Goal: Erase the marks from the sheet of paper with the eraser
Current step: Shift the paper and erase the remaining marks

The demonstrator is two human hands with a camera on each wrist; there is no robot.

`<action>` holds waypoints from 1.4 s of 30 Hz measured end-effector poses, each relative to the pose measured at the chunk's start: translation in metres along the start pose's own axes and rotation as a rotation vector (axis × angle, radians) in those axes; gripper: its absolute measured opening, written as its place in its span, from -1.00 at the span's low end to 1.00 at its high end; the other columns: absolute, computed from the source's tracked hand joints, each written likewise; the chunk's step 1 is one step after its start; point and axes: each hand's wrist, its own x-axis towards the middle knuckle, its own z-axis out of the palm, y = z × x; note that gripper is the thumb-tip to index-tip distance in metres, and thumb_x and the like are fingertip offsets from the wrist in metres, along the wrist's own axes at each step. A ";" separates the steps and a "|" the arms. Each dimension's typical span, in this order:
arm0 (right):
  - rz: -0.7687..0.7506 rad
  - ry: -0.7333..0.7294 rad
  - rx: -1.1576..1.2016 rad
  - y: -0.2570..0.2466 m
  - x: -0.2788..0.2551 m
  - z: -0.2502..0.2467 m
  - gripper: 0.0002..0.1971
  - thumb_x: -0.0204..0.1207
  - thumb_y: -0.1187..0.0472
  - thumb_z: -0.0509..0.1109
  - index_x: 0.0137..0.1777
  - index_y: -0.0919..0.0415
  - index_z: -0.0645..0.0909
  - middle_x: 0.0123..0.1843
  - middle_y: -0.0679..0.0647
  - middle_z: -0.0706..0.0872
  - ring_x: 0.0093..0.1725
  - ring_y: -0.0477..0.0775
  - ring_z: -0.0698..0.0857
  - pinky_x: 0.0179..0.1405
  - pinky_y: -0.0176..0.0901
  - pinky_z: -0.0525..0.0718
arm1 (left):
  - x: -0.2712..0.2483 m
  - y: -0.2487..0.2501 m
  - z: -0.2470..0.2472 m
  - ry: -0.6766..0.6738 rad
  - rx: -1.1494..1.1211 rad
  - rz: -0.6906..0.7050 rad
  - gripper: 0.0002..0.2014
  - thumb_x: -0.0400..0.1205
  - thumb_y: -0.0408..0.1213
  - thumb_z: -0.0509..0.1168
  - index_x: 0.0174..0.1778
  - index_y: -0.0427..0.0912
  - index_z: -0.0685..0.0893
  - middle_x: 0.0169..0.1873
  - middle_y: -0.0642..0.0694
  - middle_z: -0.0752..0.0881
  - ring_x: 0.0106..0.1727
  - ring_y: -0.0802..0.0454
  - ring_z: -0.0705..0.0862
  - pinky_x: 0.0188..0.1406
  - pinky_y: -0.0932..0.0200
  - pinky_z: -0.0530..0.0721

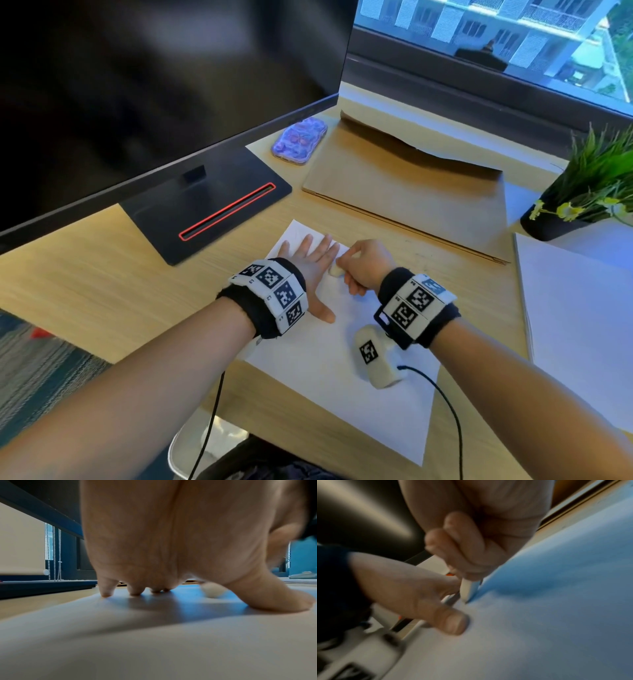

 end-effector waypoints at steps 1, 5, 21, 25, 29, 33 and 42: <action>0.003 -0.047 -0.026 0.002 -0.005 0.002 -0.85 0.57 0.28 0.32 -0.23 0.29 0.54 -0.52 0.15 0.63 -0.64 0.01 0.51 -0.65 -0.27 0.48 | 0.000 0.000 0.000 -0.002 0.003 0.000 0.25 0.39 0.33 0.37 0.59 -0.08 -0.46 0.59 0.00 -0.47 0.62 -0.15 -0.39 0.56 -0.31 -0.24; 0.054 -0.258 -0.080 0.004 -0.021 0.005 -0.84 0.50 0.31 0.41 -0.30 0.30 0.58 -0.48 0.17 0.61 -0.61 0.03 0.49 -0.63 -0.27 0.49 | 0.002 -0.001 0.001 -0.015 0.011 -0.001 0.26 0.38 0.34 0.36 0.59 -0.09 -0.47 0.58 -0.01 -0.48 0.62 -0.15 -0.40 0.57 -0.32 -0.23; 0.043 0.052 0.058 -0.003 0.006 -0.006 -0.75 0.66 0.22 0.22 -0.27 0.24 0.49 -0.49 0.16 0.64 -0.57 0.04 0.56 -0.53 -0.23 0.56 | 0.002 -0.001 0.002 0.012 0.002 0.000 0.27 0.37 0.34 0.38 0.59 -0.08 -0.46 0.59 -0.01 -0.47 0.63 -0.15 -0.39 0.56 -0.31 -0.23; 0.050 0.100 0.327 0.010 0.002 -0.017 -0.89 0.66 0.19 0.25 -0.05 0.22 0.46 -0.48 0.09 0.61 -0.60 -0.03 0.56 -0.62 -0.27 0.52 | 0.002 -0.002 0.002 0.022 -0.004 0.003 0.23 0.39 0.33 0.37 0.61 -0.08 -0.41 0.60 0.00 -0.44 0.63 -0.14 -0.36 0.56 -0.31 -0.21; 0.066 0.121 0.416 0.029 -0.006 -0.032 -0.90 0.64 0.21 0.29 -0.02 0.21 0.44 -0.43 0.12 0.63 -0.66 -0.07 0.59 -0.70 -0.32 0.53 | -0.003 -0.005 -0.010 0.131 -0.153 0.013 0.03 0.48 0.14 0.41 0.67 -0.12 -0.10 0.66 -0.02 -0.19 0.67 -0.02 -0.14 0.61 -0.15 -0.02; 0.064 0.044 0.336 0.046 -0.016 -0.029 -0.90 0.60 0.25 0.36 0.00 0.23 0.48 -0.44 0.13 0.67 -0.67 -0.05 0.60 -0.70 -0.32 0.53 | -0.007 -0.001 -0.012 0.253 -0.169 -0.053 -0.10 0.45 0.10 0.46 0.61 -0.18 0.20 0.63 -0.04 0.08 0.62 0.00 0.14 0.57 -0.04 0.19; 0.030 -0.320 -0.023 0.020 -0.019 -0.013 -0.89 0.54 0.30 0.37 -0.20 0.27 0.56 -0.59 0.02 0.64 -0.69 -0.09 0.53 -0.71 -0.32 0.48 | -0.008 -0.013 -0.009 0.007 -0.102 -0.064 0.13 0.40 0.19 0.46 0.65 0.09 -0.24 0.63 0.06 -0.34 0.65 -0.17 -0.28 0.53 -0.46 -0.08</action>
